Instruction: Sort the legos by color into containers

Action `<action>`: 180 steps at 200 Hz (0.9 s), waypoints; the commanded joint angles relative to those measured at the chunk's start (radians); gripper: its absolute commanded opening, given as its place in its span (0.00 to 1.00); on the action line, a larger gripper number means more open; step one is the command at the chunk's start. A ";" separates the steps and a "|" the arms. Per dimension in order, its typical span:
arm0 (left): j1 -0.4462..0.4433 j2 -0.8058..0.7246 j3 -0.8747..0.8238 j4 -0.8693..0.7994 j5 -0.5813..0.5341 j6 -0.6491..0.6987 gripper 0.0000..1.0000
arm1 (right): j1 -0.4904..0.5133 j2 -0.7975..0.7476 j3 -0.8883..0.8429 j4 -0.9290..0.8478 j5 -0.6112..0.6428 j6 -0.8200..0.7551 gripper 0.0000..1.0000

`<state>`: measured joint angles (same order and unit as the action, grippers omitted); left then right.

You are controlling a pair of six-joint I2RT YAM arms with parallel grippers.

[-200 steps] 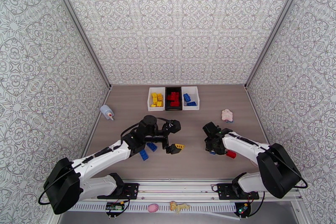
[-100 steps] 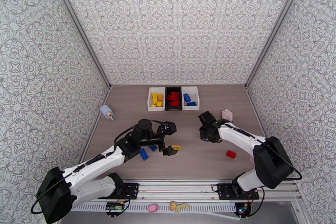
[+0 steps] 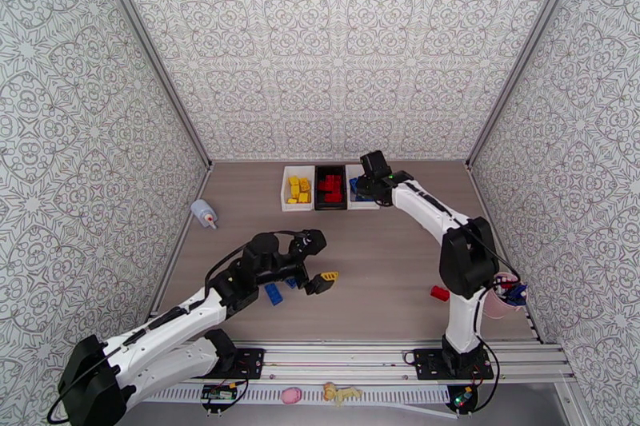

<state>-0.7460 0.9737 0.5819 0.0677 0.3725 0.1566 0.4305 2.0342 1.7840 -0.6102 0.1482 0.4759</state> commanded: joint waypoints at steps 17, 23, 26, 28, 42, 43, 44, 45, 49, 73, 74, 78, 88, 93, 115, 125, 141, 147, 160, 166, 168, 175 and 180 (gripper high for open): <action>0.006 -0.031 -0.013 -0.022 -0.053 -0.026 0.99 | -0.029 0.184 0.260 -0.109 -0.033 -0.079 0.20; 0.007 -0.033 -0.016 -0.025 -0.057 -0.026 0.99 | -0.030 0.208 0.294 -0.116 -0.036 -0.085 0.20; 0.007 -0.032 -0.015 -0.025 -0.059 -0.026 1.00 | -0.030 0.220 0.307 -0.119 -0.037 -0.087 0.20; 0.007 -0.032 -0.015 -0.026 -0.061 -0.025 1.00 | -0.031 0.227 0.318 -0.121 -0.037 -0.089 0.20; 0.008 -0.031 -0.015 -0.026 -0.062 -0.023 1.00 | -0.034 0.277 0.382 -0.134 -0.041 -0.091 0.20; 0.009 -0.032 -0.015 -0.026 -0.062 -0.022 1.00 | -0.034 0.281 0.387 -0.135 -0.041 -0.092 0.20; 0.009 -0.032 -0.015 -0.026 -0.061 -0.022 1.00 | -0.035 0.285 0.392 -0.136 -0.041 -0.092 0.20; 0.008 -0.031 -0.016 -0.026 -0.062 -0.022 0.99 | -0.035 0.287 0.395 -0.138 -0.041 -0.092 0.20; 0.009 -0.030 -0.015 -0.026 -0.061 -0.022 1.00 | -0.036 0.301 0.412 -0.143 -0.043 -0.090 0.20; 0.011 -0.031 -0.015 -0.023 -0.058 -0.015 1.00 | -0.045 0.366 0.482 -0.148 -0.054 -0.076 0.20; 0.013 -0.031 -0.015 -0.023 -0.058 -0.014 1.00 | -0.045 0.367 0.484 -0.145 -0.053 -0.076 0.20; 0.014 -0.031 -0.014 -0.023 -0.057 -0.010 1.00 | -0.045 0.372 0.487 -0.138 -0.055 -0.076 0.20; 0.014 -0.032 -0.013 -0.023 -0.058 -0.008 1.00 | -0.046 0.384 0.496 -0.121 -0.055 -0.079 0.23; 0.015 -0.033 -0.014 -0.023 -0.060 -0.007 1.00 | -0.047 0.390 0.503 -0.117 -0.054 -0.081 0.25; 0.019 -0.031 -0.014 -0.025 -0.052 -0.007 1.00 | -0.051 0.404 0.535 -0.123 -0.049 -0.085 0.36; 0.020 -0.032 -0.013 -0.023 -0.050 -0.013 1.00 | -0.052 0.397 0.537 -0.123 -0.046 -0.090 0.43; 0.025 -0.032 -0.011 -0.023 -0.050 -0.031 1.00 | -0.052 0.372 0.526 -0.120 -0.043 -0.101 0.54; 0.027 -0.033 -0.011 -0.022 -0.046 -0.036 1.00 | -0.052 0.357 0.516 -0.116 -0.043 -0.103 0.57; 0.030 -0.036 -0.013 -0.020 -0.050 -0.040 1.00 | -0.052 0.316 0.478 -0.100 -0.038 -0.105 0.62; 0.032 -0.040 -0.013 -0.019 -0.055 -0.045 1.00 | -0.052 0.292 0.448 -0.080 -0.040 -0.107 0.64; 0.032 -0.040 -0.014 -0.019 -0.056 -0.048 1.00 | -0.052 0.282 0.435 -0.073 -0.040 -0.106 0.64; 0.033 -0.041 -0.014 -0.019 -0.069 -0.055 1.00 | -0.052 0.247 0.391 -0.042 -0.043 -0.107 0.66; 0.033 -0.043 -0.014 -0.018 -0.083 -0.061 1.00 | -0.052 0.222 0.356 -0.016 -0.047 -0.108 0.68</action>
<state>-0.7235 0.9516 0.5804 0.0628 0.3195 0.1295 0.3840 2.3970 2.2383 -0.7021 0.1066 0.3759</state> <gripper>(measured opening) 0.996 0.647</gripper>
